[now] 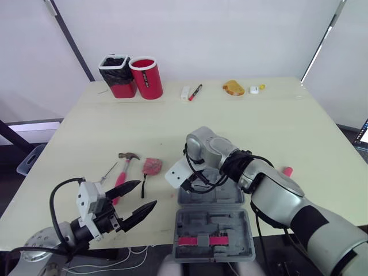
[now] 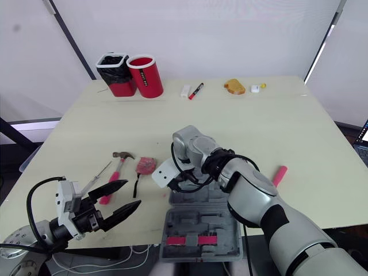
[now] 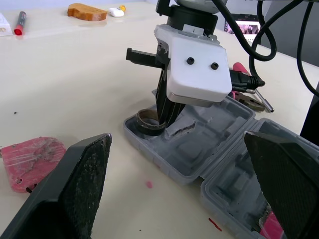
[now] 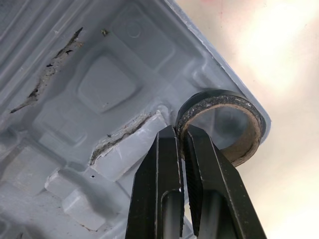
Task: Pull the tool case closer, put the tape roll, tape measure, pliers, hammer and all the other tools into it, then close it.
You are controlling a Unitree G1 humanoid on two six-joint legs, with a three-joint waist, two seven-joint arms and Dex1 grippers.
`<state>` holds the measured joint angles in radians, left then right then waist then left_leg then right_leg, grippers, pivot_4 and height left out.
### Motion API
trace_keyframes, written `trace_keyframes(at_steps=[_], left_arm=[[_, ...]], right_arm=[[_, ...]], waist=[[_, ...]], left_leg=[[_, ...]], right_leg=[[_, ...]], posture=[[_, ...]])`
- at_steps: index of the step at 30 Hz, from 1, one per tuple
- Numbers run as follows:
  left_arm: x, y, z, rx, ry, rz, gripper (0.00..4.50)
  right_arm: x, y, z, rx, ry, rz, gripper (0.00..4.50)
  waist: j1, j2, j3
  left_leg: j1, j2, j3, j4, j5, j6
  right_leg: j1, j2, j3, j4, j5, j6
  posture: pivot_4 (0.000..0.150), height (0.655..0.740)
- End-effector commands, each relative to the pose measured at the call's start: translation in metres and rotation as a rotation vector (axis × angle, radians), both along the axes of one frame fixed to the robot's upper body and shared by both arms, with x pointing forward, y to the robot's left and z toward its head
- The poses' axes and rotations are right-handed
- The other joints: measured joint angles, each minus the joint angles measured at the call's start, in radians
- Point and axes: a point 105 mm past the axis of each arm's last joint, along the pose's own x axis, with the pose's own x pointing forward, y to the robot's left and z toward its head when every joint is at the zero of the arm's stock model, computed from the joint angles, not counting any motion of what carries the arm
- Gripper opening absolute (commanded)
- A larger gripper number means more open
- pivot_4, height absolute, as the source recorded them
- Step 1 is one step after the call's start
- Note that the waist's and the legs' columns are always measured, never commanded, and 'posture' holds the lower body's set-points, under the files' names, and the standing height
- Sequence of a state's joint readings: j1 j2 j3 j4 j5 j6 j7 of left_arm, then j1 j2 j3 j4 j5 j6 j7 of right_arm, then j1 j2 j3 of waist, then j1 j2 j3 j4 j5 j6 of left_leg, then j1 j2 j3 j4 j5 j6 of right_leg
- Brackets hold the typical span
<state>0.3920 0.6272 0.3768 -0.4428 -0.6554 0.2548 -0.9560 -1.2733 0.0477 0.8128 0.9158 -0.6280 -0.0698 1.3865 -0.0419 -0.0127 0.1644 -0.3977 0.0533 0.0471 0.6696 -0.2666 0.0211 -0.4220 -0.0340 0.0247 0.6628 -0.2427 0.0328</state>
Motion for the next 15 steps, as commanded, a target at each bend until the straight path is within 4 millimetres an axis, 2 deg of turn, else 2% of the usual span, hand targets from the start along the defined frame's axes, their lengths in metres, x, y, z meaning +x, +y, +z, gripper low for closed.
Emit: trace_keyframes(at_steps=[1,3,5,6,9,12,13,15], left_arm=[[0.0,-0.007,0.007,0.013,-0.031,-0.03,4.5],[0.0,-0.007,0.006,0.012,-0.031,-0.028,4.5],[0.0,-0.006,0.005,0.011,-0.029,-0.026,4.5],[-0.001,-0.006,0.005,0.011,-0.028,-0.026,4.5],[-0.001,-0.006,0.005,0.01,-0.026,-0.024,4.5],[-0.001,-0.005,0.004,0.012,-0.023,-0.024,4.5],[-0.001,-0.005,0.004,0.011,-0.022,-0.025,4.5],[-0.001,-0.006,0.003,0.011,-0.019,-0.03,4.5]], right_arm=[[0.002,0.007,0.016,0.02,-0.04,0.032,0.07],[0.003,0.009,0.016,0.033,-0.054,0.029,0.68],[0.005,0.01,0.017,0.044,-0.064,0.026,1.06],[0.005,0.011,0.017,0.046,-0.065,0.026,1.6],[0.003,0.012,0.017,0.055,-0.058,0.028,2.76],[0.004,0.016,0.019,0.079,-0.067,0.022,4.24],[0.004,0.016,0.02,0.084,-0.068,0.021,4.44],[0.004,0.017,0.02,0.089,-0.07,0.017,4.44]], waist=[[0.0,0.0,0.0],[0.0,0.0,0.0],[0.0,0.0,0.0],[0.0,0.0,0.0],[0.0,0.0,0.0],[0.0,0.0,0.0],[0.0,0.0,0.0],[0.0,0.0,0.0]], left_leg=[[0.0,0.0,0.0,0.0,0.0,0.0],[0.0,0.0,0.0,0.0,0.0,0.0],[0.0,0.0,0.0,0.0,0.0,0.0],[0.0,0.0,0.0,0.0,0.0,0.0],[0.0,0.0,0.0,0.0,0.0,0.0],[0.0,0.0,0.0,0.0,0.0,0.0],[0.0,0.0,0.0,0.0,0.0,0.0],[0.0,0.0,0.0,0.0,0.0,0.0]], right_leg=[[0.0,0.0,0.0,0.0,0.0,0.0],[0.0,0.0,0.0,0.0,0.0,0.0],[0.0,0.0,0.0,0.0,0.0,0.0],[0.0,0.0,0.0,0.0,0.0,0.0],[0.0,0.0,0.0,0.0,0.0,0.0],[0.0,0.0,0.0,0.0,0.0,0.0],[0.0,0.0,0.0,0.0,0.0,0.0],[0.0,0.0,0.0,0.0,0.0,0.0]], posture=[[0.15,0.74],[0.15,0.74],[0.15,0.74],[0.15,0.74],[0.15,0.74],[0.15,0.74],[0.15,0.74],[0.15,0.74]])
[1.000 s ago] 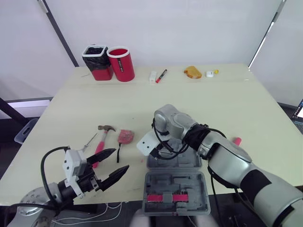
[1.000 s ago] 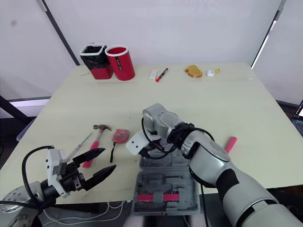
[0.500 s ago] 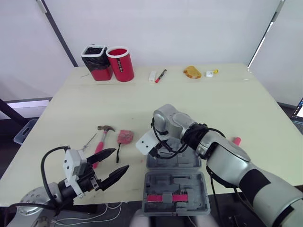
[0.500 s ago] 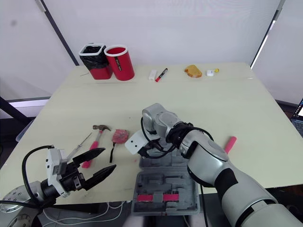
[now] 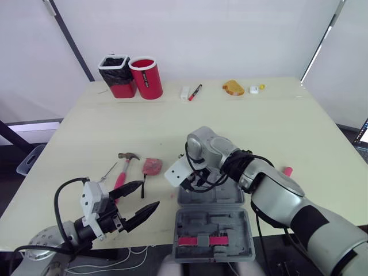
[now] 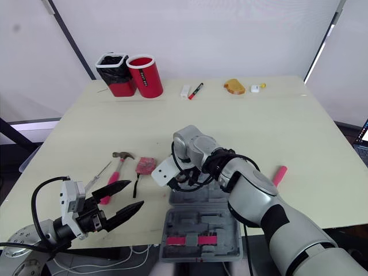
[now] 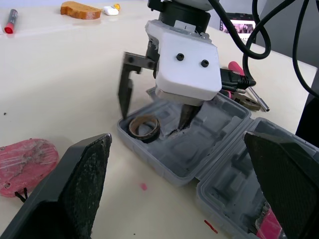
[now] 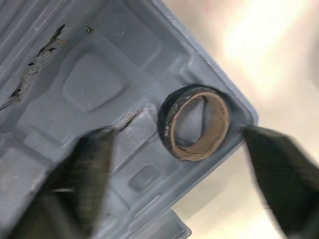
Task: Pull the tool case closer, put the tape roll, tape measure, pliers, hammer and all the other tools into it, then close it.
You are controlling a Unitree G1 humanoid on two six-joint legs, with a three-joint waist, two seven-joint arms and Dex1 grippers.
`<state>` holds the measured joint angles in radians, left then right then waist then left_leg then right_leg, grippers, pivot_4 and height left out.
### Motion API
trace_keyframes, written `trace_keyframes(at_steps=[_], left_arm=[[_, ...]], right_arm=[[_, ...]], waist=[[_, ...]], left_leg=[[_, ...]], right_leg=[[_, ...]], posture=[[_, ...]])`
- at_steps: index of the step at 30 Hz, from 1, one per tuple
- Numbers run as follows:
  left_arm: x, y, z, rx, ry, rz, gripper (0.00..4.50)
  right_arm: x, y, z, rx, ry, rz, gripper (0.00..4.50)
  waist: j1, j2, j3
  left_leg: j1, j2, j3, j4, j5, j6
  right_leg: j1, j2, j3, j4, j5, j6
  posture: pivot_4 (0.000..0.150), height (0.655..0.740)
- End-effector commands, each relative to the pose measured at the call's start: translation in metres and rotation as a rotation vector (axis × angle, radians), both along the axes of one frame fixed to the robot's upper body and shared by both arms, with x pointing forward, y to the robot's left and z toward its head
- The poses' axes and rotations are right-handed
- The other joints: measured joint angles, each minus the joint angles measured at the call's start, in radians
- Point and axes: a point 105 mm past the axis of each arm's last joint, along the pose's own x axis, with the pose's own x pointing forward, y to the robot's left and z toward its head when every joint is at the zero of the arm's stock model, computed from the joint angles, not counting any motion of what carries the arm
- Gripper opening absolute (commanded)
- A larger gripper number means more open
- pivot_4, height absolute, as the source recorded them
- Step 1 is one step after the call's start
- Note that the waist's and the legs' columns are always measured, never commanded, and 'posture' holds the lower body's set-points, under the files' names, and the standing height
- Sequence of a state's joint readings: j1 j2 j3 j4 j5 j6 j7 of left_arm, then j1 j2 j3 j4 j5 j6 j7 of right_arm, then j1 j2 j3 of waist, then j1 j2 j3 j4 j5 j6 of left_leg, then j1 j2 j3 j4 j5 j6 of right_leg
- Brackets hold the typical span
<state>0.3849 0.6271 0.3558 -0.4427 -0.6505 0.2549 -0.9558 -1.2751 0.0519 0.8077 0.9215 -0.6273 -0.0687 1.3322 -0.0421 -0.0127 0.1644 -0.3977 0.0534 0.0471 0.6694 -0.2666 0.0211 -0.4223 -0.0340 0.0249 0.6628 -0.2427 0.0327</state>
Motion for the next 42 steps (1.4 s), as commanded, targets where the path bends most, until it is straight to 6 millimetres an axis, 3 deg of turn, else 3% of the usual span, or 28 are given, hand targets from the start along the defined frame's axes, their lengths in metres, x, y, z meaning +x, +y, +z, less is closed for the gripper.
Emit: trace_keyframes(at_steps=[1,8,12,21,24,26,28,36,42], left_arm=[[-0.001,-0.002,0.004,0.013,-0.024,-0.015,4.5],[0.001,-0.001,0.003,0.015,-0.024,-0.022,4.5],[0.002,0.0,0.002,0.016,-0.023,-0.027,4.5],[0.002,0.003,0.002,0.006,-0.025,-0.026,4.5],[0.002,0.004,0.001,0.006,-0.022,-0.03,4.5],[0.003,0.005,0.001,0.005,-0.021,-0.032,4.5],[0.003,0.005,0.0,0.007,-0.017,-0.041,4.5],[0.004,0.008,0.001,0.02,-0.012,-0.056,4.5],[0.004,0.009,0.001,0.022,-0.01,-0.059,4.5]], right_arm=[[0.001,0.012,0.017,0.045,-0.038,0.021,4.44],[0.001,0.002,0.015,0.07,-0.013,0.0,4.44],[0.0,-0.004,0.023,0.145,0.049,-0.038,4.44],[-0.009,-0.015,0.042,0.62,0.328,-0.294,4.44],[-0.008,-0.018,0.041,0.739,0.373,-0.393,3.7],[-0.011,-0.017,0.041,0.794,0.417,-0.432,2.58],[-0.011,-0.016,0.038,0.884,0.423,-0.49,1.75],[-0.004,-0.016,0.014,1.087,0.417,-0.64,1.75],[-0.001,-0.019,0.0,1.134,0.444,-0.669,1.75]], waist=[[0.0,0.0,0.0],[0.0,0.0,0.0],[0.001,0.0,0.0],[0.001,-0.001,0.0],[0.001,-0.001,0.0],[0.0,-0.001,0.0],[0.0,-0.001,-0.001],[0.001,-0.001,-0.001],[0.0,-0.001,-0.001]], left_leg=[[0.0,0.0,0.0,0.0,0.0,0.0],[0.0,0.0,0.0,0.0,0.0,0.0],[0.0,0.0,0.0,0.0,0.0,0.0],[0.0,0.0,-0.001,0.0,0.0,0.0],[0.0,0.0,0.0,0.0,0.0,0.0],[0.0,0.0,0.0,0.0,0.0,0.0],[0.0,0.0,0.0,0.0,0.0,0.0],[0.0,0.0,0.0,0.0,0.0,0.0],[0.0,0.0,0.0,0.0,0.0,0.0]], right_leg=[[0.0,0.0,0.0,0.0,0.0,0.0],[0.0,0.0,0.0,0.0,0.0,0.0],[0.0,0.0,0.0,0.0,0.0,0.0],[0.0,0.0,0.0,0.0,0.002,0.003],[0.0,0.0,0.0,0.0,0.001,0.003],[0.0,0.0,0.0,0.0,0.001,0.002],[0.0,0.001,0.0,0.0,0.001,0.002],[0.0,0.001,0.0,0.0,0.002,0.003],[0.0,0.001,0.0,0.0,0.001,0.003]], posture=[[0.15,0.74],[0.15,0.74],[0.15,0.74],[0.15,0.74],[0.15,0.74],[0.15,0.74],[0.15,0.74],[0.15,0.74],[0.15,0.74]])
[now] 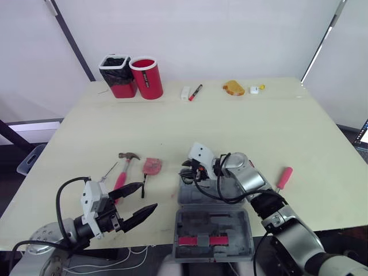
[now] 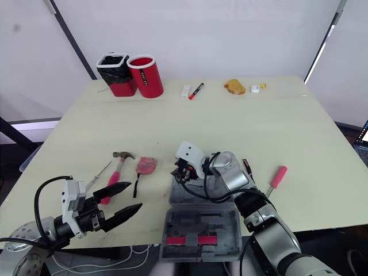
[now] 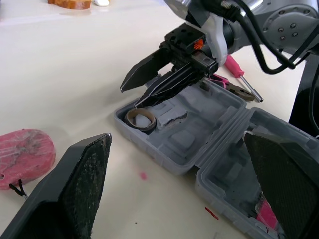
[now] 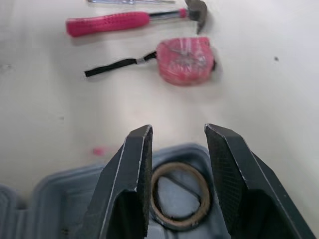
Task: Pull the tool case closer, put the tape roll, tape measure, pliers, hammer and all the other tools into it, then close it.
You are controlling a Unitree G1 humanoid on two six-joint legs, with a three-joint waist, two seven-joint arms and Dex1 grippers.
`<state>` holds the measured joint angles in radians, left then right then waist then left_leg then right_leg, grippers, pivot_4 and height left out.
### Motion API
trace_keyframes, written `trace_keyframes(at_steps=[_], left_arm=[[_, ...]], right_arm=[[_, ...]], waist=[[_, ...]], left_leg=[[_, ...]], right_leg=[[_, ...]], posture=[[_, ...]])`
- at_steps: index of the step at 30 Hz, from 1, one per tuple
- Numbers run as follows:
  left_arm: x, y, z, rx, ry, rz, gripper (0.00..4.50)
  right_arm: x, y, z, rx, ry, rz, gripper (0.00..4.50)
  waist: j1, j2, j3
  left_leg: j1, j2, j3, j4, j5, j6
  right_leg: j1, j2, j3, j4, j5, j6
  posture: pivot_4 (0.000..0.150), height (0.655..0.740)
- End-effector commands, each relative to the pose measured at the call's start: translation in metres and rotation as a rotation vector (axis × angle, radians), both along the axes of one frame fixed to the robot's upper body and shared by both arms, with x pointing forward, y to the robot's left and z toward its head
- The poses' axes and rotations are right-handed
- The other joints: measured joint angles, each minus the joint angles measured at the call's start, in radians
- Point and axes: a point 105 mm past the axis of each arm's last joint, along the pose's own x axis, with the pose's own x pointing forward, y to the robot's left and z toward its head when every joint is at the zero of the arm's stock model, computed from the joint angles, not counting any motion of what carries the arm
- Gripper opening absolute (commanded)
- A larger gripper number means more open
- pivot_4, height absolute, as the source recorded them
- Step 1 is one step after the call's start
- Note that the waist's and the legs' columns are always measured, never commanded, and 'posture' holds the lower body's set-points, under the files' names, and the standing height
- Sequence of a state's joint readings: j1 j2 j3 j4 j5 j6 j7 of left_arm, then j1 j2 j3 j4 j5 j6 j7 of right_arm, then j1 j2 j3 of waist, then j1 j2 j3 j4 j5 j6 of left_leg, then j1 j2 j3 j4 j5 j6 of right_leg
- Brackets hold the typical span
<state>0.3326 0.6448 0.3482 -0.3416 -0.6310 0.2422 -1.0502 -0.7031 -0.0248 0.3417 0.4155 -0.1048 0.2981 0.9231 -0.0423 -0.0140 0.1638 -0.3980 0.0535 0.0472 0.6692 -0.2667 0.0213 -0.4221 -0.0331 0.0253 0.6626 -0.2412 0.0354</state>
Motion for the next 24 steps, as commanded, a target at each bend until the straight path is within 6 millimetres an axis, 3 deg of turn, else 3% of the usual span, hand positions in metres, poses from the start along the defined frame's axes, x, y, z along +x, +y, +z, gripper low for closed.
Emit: trace_keyframes(at_steps=[1,19,21,24], left_arm=[[0.0,0.002,0.008,0.016,-0.037,-0.007,4.5],[0.002,0.004,0.007,0.029,-0.036,-0.018,4.5],[0.003,0.003,0.007,0.029,-0.035,-0.02,4.5],[0.004,0.003,0.007,0.028,-0.035,-0.023,4.5]], right_arm=[[0.002,0.001,0.003,0.056,-0.012,-0.002,1.75],[0.003,-0.021,-0.06,-0.11,0.129,-0.062,1.75],[0.003,-0.02,-0.055,-0.091,0.111,-0.061,1.75],[0.004,-0.013,-0.029,0.024,0.064,-0.045,1.75]], waist=[[0.0,0.0,0.0],[-0.001,-0.002,-0.001],[-0.001,-0.002,-0.001],[0.0,-0.002,-0.001]], left_leg=[[0.0,0.0,0.0,0.0,0.0,0.0],[0.002,0.001,0.0,0.0,0.0,0.0],[0.002,0.001,0.0,0.0,0.0,0.0],[0.002,0.001,0.0,0.0,0.0,0.0]], right_leg=[[0.0,0.0,0.0,0.0,0.0,0.0],[0.001,0.001,0.001,0.0,0.0,0.0],[0.001,0.001,0.001,0.0,0.0,0.0],[0.001,0.0,0.001,0.0,0.0,0.0]], posture=[[0.15,0.74],[0.15,0.74],[0.15,0.74],[0.15,0.74]])
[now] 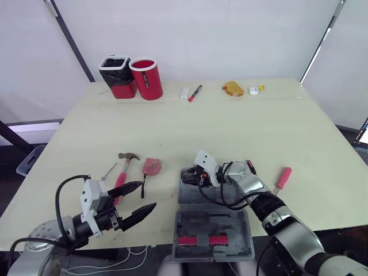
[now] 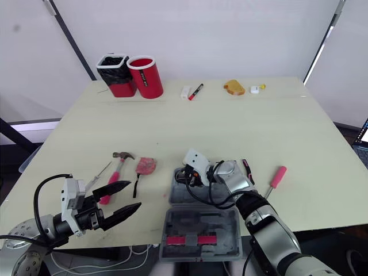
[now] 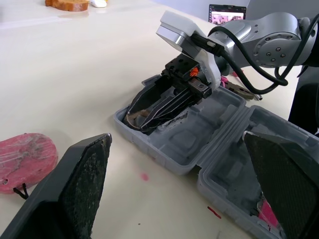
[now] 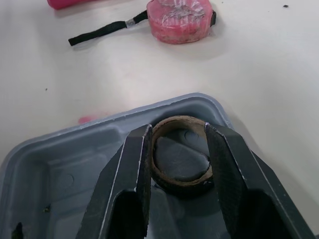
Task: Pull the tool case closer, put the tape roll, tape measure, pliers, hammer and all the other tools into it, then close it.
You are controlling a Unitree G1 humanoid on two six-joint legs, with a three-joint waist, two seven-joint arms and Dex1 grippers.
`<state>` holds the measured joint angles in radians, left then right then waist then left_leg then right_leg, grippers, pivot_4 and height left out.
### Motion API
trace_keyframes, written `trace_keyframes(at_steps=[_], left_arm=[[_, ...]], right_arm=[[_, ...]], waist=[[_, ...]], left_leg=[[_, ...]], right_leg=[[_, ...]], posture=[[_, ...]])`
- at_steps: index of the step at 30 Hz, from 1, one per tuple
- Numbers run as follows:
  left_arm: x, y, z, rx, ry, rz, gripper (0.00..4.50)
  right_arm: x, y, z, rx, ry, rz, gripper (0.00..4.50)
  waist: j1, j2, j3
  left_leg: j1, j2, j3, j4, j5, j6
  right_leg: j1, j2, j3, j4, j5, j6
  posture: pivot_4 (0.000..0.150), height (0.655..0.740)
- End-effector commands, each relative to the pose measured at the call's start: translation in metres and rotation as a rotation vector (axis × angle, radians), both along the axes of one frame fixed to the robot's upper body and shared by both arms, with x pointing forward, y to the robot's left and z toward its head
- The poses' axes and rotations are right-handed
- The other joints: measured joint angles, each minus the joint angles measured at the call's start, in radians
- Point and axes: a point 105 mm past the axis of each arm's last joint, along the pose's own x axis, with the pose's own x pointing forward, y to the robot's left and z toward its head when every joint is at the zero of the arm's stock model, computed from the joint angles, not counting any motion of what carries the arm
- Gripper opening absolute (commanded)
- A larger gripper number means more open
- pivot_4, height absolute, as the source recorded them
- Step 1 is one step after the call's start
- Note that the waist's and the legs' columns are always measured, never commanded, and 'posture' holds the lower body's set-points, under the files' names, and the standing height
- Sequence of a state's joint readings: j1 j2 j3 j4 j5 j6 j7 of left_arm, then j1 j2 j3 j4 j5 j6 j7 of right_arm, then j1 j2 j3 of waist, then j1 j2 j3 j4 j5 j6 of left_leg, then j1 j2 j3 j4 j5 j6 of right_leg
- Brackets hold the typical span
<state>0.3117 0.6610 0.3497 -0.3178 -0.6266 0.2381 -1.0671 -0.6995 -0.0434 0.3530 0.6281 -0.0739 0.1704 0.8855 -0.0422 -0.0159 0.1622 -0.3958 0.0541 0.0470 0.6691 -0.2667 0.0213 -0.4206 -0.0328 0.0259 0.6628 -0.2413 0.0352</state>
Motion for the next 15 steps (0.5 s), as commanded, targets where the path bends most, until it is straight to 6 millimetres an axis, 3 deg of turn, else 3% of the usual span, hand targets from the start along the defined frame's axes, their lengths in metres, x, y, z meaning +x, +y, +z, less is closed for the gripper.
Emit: trace_keyframes(at_steps=[1,4,7,15], left_arm=[[0.001,0.001,0.006,0.012,-0.031,-0.012,4.5],[0.003,0.002,0.007,0.005,-0.037,-0.004,4.5],[0.004,0.005,0.008,-0.018,-0.04,0.02,4.5],[0.005,0.026,0.006,-0.04,-0.053,0.155,4.5]], right_arm=[[-0.002,0.002,0.019,0.085,-0.034,0.007,1.75],[-0.006,0.002,0.046,0.19,-0.098,0.026,1.75],[-0.009,-0.013,0.075,0.301,-0.193,-0.003,1.75],[-0.016,-0.087,0.09,0.379,-0.236,-0.166,1.75]], waist=[[0.001,0.0,0.0],[0.001,0.0,0.0],[0.001,0.0,0.0],[0.006,-0.001,0.0]], left_leg=[[0.0,0.0,0.0,0.0,0.0,0.0],[-0.002,0.0,0.0,0.0,0.0,0.0],[-0.002,0.0,-0.001,0.0,0.0,0.0],[-0.002,0.0,0.0,0.0,0.0,0.0]], right_leg=[[0.0,0.0,0.0,0.0,0.0,0.0],[-0.001,0.0,0.0,0.0,0.0,0.0],[-0.001,0.0,0.0,0.0,0.0,0.0],[-0.001,-0.001,0.0,-0.001,0.0,0.0]], posture=[[0.15,0.74],[0.15,0.74],[0.15,0.74],[0.15,0.74]])
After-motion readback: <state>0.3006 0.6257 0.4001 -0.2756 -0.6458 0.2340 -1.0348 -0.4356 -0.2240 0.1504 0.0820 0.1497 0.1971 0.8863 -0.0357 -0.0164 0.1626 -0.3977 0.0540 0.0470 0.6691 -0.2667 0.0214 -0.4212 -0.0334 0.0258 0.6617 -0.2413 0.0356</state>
